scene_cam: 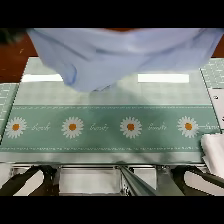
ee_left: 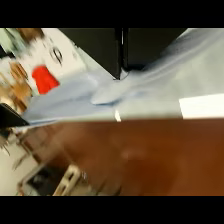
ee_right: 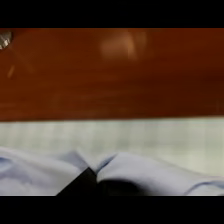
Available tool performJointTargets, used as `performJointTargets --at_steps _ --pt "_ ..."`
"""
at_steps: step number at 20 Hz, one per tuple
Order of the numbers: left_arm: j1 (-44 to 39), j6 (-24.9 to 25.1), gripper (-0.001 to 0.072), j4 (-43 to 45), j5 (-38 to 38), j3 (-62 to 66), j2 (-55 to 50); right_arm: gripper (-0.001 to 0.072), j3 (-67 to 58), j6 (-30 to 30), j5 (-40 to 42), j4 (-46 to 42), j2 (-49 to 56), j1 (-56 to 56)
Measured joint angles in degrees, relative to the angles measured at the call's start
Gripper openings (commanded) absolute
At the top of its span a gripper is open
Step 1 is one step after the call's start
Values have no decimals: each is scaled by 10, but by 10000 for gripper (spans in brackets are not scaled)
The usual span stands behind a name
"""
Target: Fold the shirts.
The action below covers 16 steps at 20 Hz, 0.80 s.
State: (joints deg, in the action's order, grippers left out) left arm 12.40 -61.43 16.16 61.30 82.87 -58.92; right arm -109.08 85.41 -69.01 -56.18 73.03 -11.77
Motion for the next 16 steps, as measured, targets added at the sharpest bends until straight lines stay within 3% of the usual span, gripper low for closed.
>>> performJointTargets --at_steps 4,7,12,16 --pt "34 -115 22 98 24 230 13 24 -86 3 -2 -6 -90 0" --pt "59 -168 21 204 57 316 52 24 -82 -9 -21 -23 -174 0" --pt "76 -211 22 414 77 349 144 24 -17 -8 -105 -100 -297 1" --pt "77 -246 22 462 139 290 179 24 106 12 -143 -96 -363 1"
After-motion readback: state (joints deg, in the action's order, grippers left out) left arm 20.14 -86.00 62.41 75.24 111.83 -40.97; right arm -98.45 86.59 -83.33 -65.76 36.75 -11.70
